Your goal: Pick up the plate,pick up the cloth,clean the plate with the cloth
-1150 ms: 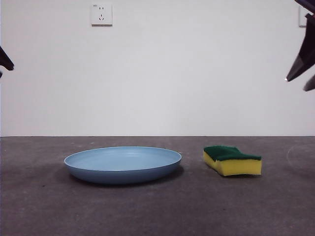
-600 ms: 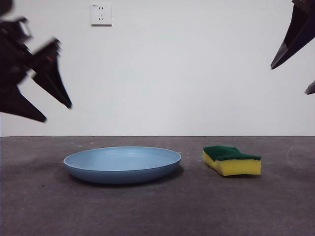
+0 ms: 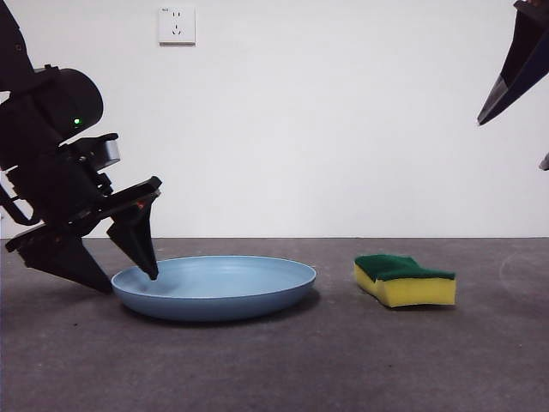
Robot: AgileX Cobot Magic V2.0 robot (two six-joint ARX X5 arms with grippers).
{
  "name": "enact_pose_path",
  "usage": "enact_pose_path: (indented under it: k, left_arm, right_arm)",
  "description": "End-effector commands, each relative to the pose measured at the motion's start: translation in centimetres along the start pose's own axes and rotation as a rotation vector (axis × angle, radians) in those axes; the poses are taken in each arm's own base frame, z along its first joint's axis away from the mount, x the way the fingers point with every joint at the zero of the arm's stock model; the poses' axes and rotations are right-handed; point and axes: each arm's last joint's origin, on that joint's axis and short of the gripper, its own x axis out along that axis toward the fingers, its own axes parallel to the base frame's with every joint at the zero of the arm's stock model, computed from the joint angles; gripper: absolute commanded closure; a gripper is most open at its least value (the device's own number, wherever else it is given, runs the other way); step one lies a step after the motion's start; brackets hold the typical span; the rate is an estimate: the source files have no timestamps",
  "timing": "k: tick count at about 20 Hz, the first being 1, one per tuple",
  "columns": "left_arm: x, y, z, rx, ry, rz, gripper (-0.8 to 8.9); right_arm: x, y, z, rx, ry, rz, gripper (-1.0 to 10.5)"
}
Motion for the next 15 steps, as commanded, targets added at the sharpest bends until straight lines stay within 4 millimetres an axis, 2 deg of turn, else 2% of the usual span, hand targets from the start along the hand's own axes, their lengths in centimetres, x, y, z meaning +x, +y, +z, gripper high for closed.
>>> enact_pose_path:
  k: [1, 2, 6, 8, 10, 12, 15]
  left_arm:
    - [1.0, -0.2, -0.6, 0.043, 0.04, 0.002, 7.08]
    - [1.0, -0.3, -0.7, 0.071, 0.043, 0.001, 8.27]
    - [0.8, -0.6, -0.5, 0.079, 0.034, -0.001, 8.2]
    - [-0.4, -1.0, 0.0, 0.087, -0.003, -0.008, 8.2]
    - [-2.3, -1.6, 0.5, 0.101, -0.056, -0.017, 8.2]
    - [-4.9, -2.4, 1.0, 0.117, -0.115, -0.018, 8.2]
    - [-9.5, -3.4, 1.0, 0.136, -0.216, 0.034, 8.2]
  right_arm:
    - [-0.2, 0.1, 0.2, 0.004, -0.011, 0.004, 5.7]
    - [-0.3, 0.2, 0.3, -0.001, -0.014, 0.005, 5.7]
    - [-0.8, 1.3, 2.0, -0.089, -0.049, 0.02, 5.7]
    - [-0.5, 2.1, 3.2, -0.138, -0.048, 0.037, 5.7]
    - [0.5, 2.8, 4.5, -0.179, -0.02, 0.031, 5.7]
    - [2.3, 3.5, 5.5, -0.227, 0.036, -0.066, 5.7]
    - [5.8, 4.3, 6.3, -0.294, 0.135, -0.18, 5.7]
